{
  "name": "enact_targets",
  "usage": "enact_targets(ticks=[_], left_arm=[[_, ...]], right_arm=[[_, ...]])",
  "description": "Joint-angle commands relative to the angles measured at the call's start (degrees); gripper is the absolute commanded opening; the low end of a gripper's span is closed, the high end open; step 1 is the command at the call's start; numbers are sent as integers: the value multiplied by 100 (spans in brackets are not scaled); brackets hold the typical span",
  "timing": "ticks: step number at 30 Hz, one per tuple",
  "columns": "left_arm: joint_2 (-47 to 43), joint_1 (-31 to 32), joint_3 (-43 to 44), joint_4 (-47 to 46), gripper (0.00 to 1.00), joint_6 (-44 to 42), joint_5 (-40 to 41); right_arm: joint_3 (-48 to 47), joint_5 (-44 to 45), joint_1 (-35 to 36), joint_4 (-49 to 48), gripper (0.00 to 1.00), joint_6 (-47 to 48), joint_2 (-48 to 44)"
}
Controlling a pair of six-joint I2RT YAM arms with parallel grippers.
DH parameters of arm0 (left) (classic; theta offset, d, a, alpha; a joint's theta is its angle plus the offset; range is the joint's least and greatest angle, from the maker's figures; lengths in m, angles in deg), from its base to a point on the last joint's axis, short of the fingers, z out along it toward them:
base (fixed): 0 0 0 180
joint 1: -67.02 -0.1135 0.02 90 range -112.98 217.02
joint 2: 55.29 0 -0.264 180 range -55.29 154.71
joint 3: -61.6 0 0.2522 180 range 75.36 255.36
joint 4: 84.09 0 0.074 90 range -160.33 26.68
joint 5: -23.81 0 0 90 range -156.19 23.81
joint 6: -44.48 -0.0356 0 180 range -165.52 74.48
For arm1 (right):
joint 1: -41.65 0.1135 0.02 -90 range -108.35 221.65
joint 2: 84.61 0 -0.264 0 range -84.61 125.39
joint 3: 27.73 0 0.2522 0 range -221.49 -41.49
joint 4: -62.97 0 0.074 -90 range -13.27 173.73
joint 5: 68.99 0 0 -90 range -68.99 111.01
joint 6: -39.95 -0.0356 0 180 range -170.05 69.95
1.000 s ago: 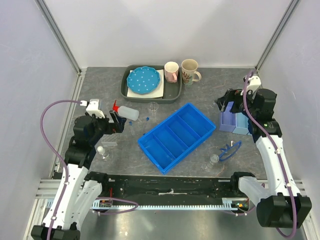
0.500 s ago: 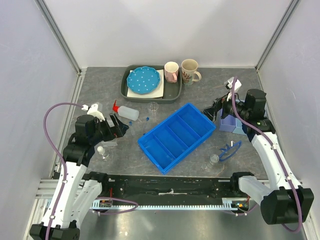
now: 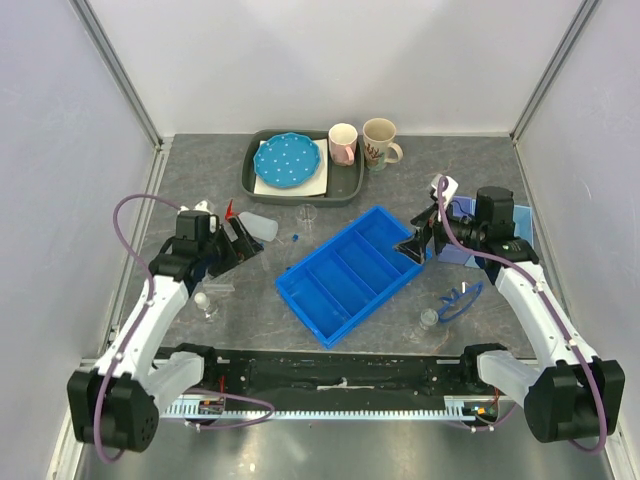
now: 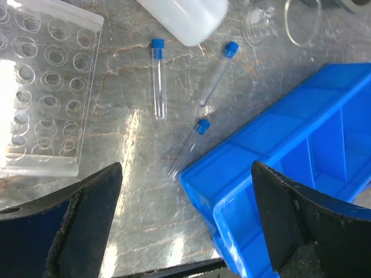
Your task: Organize the chemistry lab equipment
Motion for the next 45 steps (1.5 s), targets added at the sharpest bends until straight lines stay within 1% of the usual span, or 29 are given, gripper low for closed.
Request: enact_targets(ticks=[1, 3, 4, 6, 11, 13, 15, 19, 24, 25, 27, 28, 29, 33, 35, 36, 37, 39, 40, 42, 43, 45], left_arm=[[703, 5, 293, -777, 98, 881, 286], [1158, 5, 415, -987, 98, 1014, 321], [1292, 5, 460, -1049, 98, 1250, 365], [1695, 5, 600, -1137, 97, 1410, 497], [2312, 5, 899, -1217, 96, 1990, 918], [2583, 5, 1031, -1278, 95, 2148, 945], [2778, 5, 1154, -1279, 95, 2314, 1252], [3261, 5, 1418, -1305, 94, 2604, 1376], [3955, 5, 1910, -1288, 91, 2685, 1385], [4043, 5, 1989, -1261, 88, 2693, 1385], [4350, -3, 2217, -1103, 88, 2702, 1411], [4439, 5, 2288, -1059, 84, 2685, 1420], [4544, 5, 2419, -998, 83, 2711, 1437], [4984, 5, 2596, -795, 81, 2702, 1472], [5055, 5, 2640, -786, 80, 2702, 1534], [5090, 5, 2666, -786, 78, 2702, 1551], [5134, 5, 2675, -778, 72, 2685, 1578], [5152, 5, 2754, -769, 67, 2606, 1596], [5160, 5, 2789, -778, 59, 2571, 1604], [5134, 5, 2877, -769, 50, 2457, 1613], [5073, 5, 2912, -760, 40, 2421, 1613], [4976, 5, 2947, -778, 34, 2299, 1639]], right_arm=[[-93, -196, 28, 71, 98, 404, -103], [-138, 16, 28, 115, 98, 413, -77], [-164, 182, 11, 124, 98, 387, -77], [-182, 254, 19, 159, 98, 395, -59], [-208, 210, 19, 220, 98, 395, -59], [-217, 210, 28, 229, 98, 387, -68], [-217, 219, 28, 238, 98, 378, -33], [-226, 228, 11, 247, 98, 342, -6], [-208, 228, 28, 238, 98, 342, 29], [-208, 236, 28, 247, 98, 351, 38], [-199, 236, 28, 238, 98, 351, 55], [-199, 236, 28, 238, 98, 351, 55], [-199, 236, 28, 229, 98, 351, 64], [-191, 245, 28, 229, 98, 369, 82], [-191, 245, 37, 238, 98, 378, 82], [-182, 254, 37, 238, 98, 386, 90], [-182, 254, 19, 229, 98, 386, 82], [-182, 254, 37, 229, 98, 395, 90], [-182, 263, 37, 221, 98, 395, 90], [-182, 271, 37, 229, 98, 404, 99], [-182, 271, 37, 238, 98, 404, 90], [-182, 280, 46, 229, 98, 413, 90]])
